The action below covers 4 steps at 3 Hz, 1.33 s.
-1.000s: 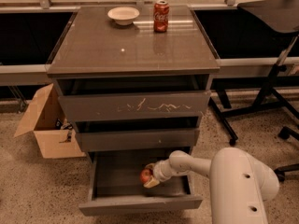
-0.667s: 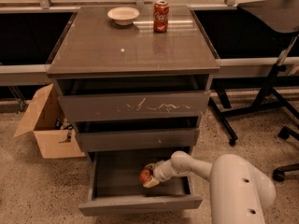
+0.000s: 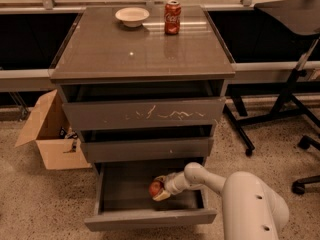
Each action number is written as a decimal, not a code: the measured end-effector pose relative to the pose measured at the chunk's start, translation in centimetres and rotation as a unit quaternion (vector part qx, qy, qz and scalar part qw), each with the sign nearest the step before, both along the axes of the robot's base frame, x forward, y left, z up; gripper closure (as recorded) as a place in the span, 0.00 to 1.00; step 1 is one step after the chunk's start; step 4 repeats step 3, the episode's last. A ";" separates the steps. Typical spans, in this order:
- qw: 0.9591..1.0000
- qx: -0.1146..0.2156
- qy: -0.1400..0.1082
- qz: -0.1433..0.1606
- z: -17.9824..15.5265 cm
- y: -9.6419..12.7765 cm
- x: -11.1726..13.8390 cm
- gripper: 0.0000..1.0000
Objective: Place apple into bottom drawer
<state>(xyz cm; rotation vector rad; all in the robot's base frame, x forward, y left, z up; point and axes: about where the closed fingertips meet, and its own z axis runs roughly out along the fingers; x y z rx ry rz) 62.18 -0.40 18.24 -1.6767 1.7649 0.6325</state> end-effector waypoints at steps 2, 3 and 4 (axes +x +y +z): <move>0.997 0.073 -0.036 -0.011 4.3 -2.2 -1.6 0.00; 0.991 0.121 -0.053 -0.033 7.0 -5.7 -3.1 0.00; 0.991 0.121 -0.053 -0.033 7.0 -5.7 -3.1 0.00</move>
Offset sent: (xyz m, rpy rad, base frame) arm -0.0200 -0.0505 0.0711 0.2252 -0.1246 -0.0453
